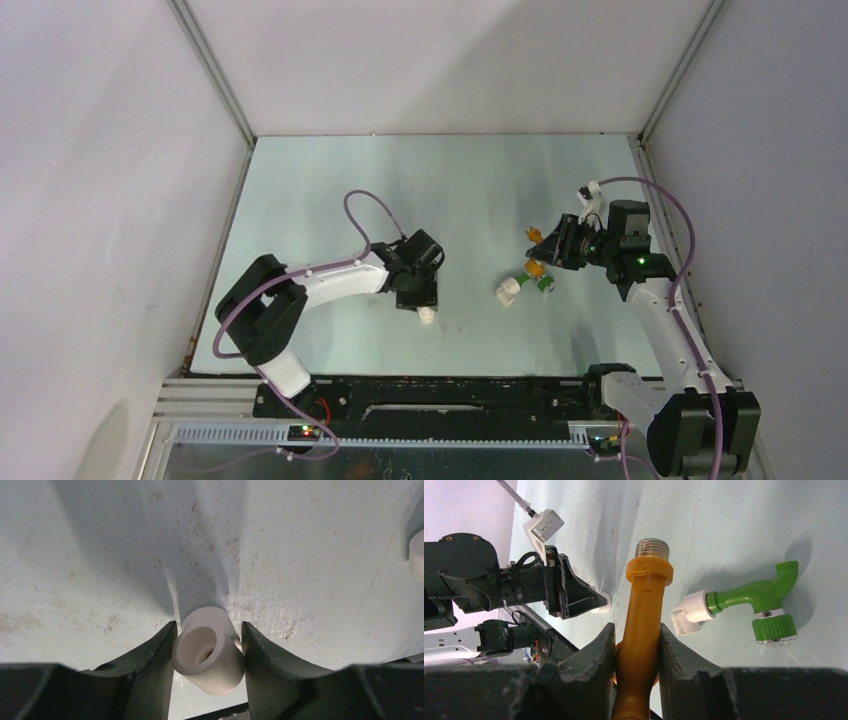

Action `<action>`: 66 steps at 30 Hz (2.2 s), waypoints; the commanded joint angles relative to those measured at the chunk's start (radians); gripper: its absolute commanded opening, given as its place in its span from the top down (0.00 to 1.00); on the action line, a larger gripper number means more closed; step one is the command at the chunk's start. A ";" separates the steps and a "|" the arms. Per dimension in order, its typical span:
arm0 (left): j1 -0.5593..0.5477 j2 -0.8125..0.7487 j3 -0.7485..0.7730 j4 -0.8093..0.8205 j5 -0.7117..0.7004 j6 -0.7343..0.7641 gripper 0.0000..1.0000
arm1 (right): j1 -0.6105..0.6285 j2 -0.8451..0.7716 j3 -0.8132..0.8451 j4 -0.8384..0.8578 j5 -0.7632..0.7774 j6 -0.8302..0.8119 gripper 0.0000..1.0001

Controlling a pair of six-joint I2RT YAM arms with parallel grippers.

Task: Install the water faucets
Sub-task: Move the adaptor to the center of the board, then pick up the adaptor at the center of the board.

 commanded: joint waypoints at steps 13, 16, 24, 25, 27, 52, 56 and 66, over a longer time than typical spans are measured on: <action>-0.028 -0.020 0.126 -0.143 -0.022 0.566 0.07 | 0.008 -0.001 0.004 0.023 -0.028 -0.008 1.00; -0.028 -0.050 0.135 -0.149 -0.043 0.535 0.01 | 0.010 -0.001 0.004 0.024 -0.030 -0.006 1.00; -0.028 -0.070 0.143 -0.162 -0.103 0.187 0.04 | 0.019 0.005 0.004 0.036 -0.029 0.003 1.00; -0.028 -0.059 0.141 -0.161 -0.108 0.168 0.06 | 0.021 0.005 0.004 0.038 -0.029 0.004 1.00; -0.029 -0.028 0.144 -0.159 -0.113 0.150 0.12 | 0.023 0.007 0.004 0.043 -0.029 0.008 1.00; 0.018 -0.325 0.052 0.076 0.067 0.313 1.00 | 0.093 -0.085 0.004 0.043 -0.185 -0.055 1.00; 0.114 -0.550 -0.078 0.349 0.375 0.209 1.00 | 0.198 -0.135 0.018 0.067 -0.232 -0.072 1.00; 0.234 -0.691 -0.272 1.115 0.825 -0.280 1.00 | 0.557 -0.157 0.176 0.084 -0.198 -0.111 1.00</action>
